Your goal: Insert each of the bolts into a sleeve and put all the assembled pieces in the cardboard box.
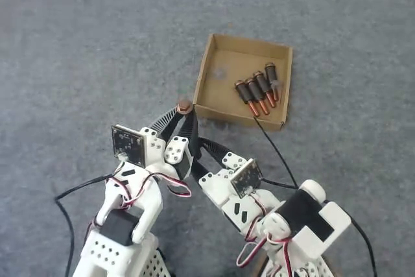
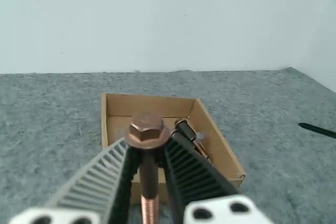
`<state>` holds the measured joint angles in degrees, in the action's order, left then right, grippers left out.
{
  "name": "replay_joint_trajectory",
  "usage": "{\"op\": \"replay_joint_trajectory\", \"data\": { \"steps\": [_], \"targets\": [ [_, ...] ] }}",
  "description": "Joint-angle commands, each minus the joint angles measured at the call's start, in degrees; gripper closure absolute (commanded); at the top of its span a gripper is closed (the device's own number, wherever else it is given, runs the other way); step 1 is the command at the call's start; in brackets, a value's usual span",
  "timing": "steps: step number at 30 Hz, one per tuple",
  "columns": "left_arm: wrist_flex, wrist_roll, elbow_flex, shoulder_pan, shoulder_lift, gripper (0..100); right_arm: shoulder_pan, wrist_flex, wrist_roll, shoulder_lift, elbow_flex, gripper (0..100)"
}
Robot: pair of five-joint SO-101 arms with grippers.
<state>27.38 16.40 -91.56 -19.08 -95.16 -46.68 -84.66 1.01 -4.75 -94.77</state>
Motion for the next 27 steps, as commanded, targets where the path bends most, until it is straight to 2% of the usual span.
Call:
{"op": "replay_joint_trajectory", "data": {
  "steps": [1,27],
  "targets": [
    [0.3,0.3,1.4,0.2,-1.4,99,-0.1,2.1,2.0,1.5,1.4,99.2],
    [0.5,0.4,0.9,-0.2,-1.4,99,2.9,1.7,1.9,2.1,3.3,99.2]
  ]
}}
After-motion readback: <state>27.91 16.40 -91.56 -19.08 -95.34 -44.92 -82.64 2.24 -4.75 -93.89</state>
